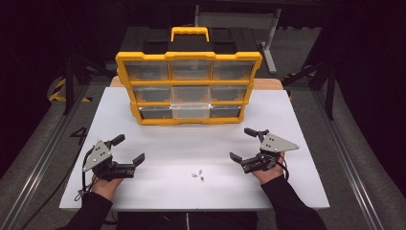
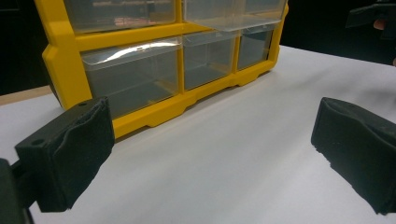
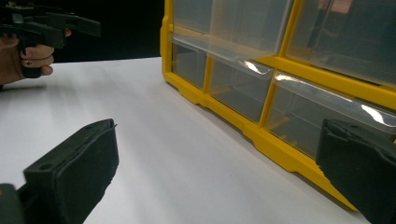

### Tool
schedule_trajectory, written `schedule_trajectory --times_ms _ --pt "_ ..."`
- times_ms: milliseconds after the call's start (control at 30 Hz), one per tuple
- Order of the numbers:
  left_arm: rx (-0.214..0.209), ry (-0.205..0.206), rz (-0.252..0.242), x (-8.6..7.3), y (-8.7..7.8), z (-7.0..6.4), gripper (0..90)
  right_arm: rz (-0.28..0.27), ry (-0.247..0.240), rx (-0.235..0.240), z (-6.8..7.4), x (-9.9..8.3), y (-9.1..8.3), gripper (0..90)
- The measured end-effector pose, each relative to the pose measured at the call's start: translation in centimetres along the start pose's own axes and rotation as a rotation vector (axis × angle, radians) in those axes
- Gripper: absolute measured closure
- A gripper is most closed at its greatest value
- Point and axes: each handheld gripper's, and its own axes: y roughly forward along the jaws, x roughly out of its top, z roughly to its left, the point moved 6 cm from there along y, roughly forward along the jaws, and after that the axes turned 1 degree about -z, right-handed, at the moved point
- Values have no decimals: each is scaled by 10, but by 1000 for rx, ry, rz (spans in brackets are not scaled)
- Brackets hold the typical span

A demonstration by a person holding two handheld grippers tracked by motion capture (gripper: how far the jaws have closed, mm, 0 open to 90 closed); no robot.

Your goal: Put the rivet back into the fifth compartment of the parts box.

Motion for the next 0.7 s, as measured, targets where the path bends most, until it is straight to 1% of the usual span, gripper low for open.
schedule_trajectory --times_ms 67,167,200,300,333,367,400,433,467,500,533,567,633,700 --pt "4 -3 -2 0 -1 1 5 0 -11 4 1 1 0 0" --pt "5 1 -4 1 0 2 5 2 -16 6 2 2 0 0" --pt "3 4 6 1 0 2 4 3 -15 9 2 2 1 0" --pt "-2 9 11 0 2 2 4 9 -21 17 1 4 4 0" --pt "-43 -66 -1 1 2 2 5 6 -23 22 2 6 6 0" --pt "-43 -66 -1 1 2 2 4 6 -23 22 2 6 6 0" --pt "-44 -72 -12 3 2 3 4 7 -27 29 2 9 9 0" --pt "-44 -72 -12 3 2 3 4 3 -29 37 3 11 11 0" --pt "-39 -48 0 3 2 3 4 3 -29 37 3 11 11 0" --pt "-29 -13 0 4 2 1 4 4 -28 44 4 12 13 0" --pt "-25 22 -14 6 2 -1 3 1 -32 51 4 14 16 0" --pt "-25 42 -13 6 2 -3 2 -2 -32 59 5 17 18 0" --pt "-23 59 -19 7 4 -5 2 -3 -32 72 8 21 23 1" --pt "-15 54 -3 7 3 -6 2 -3 -33 83 10 24 26 1"
